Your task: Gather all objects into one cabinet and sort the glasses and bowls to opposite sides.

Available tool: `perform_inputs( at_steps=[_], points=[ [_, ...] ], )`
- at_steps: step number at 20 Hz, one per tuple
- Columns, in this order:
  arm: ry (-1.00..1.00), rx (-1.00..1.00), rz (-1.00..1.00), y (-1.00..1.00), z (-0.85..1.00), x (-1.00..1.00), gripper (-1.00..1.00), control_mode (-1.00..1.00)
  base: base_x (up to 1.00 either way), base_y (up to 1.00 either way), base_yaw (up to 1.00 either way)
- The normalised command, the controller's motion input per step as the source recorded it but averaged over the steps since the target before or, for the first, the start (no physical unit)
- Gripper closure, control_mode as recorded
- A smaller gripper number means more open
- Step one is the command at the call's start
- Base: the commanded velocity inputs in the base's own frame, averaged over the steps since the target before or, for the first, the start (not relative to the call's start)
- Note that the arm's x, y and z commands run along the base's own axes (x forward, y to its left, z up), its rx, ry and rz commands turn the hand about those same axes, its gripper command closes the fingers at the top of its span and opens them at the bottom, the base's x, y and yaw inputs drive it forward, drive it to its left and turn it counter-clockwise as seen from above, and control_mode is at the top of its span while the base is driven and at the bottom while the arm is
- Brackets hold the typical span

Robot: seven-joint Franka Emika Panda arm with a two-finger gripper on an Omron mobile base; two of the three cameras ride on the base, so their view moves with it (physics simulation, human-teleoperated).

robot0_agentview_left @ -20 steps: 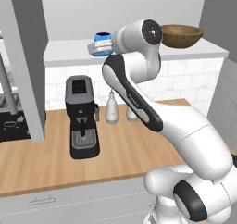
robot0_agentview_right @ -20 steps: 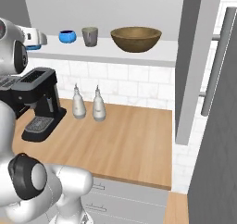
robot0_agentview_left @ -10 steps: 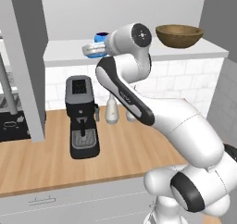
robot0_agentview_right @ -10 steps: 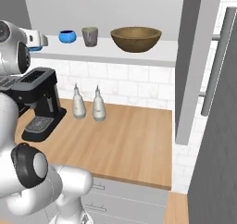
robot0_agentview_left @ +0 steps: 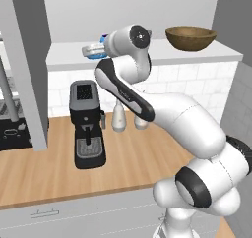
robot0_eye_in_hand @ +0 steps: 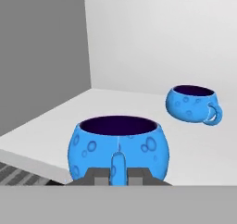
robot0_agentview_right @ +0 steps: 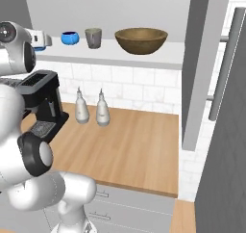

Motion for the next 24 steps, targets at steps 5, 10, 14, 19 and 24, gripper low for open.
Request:
perform_inputs(
  at_steps=[5,10,14,19,24],
  points=[
    [0.00,0.00,0.00,0.25,-0.12,0.50,1.00,-1.00,0.00,0.00,0.00],
    [0.00,0.00,0.00,0.26,-0.13,0.51,1.00,-1.00,0.00,0.00,0.00],
    [0.00,0.00,0.00,0.21,-0.12,0.47,1.00,-1.00,0.00,0.00,0.00],
    [0.00,0.00,0.00,0.13,-0.01,0.39,1.00,-1.00,0.00,0.00,0.00],
    [0.03,0.00,0.00,0.03,0.00,0.29,1.00,-1.00,0.00,0.00,0.00]
  ],
)
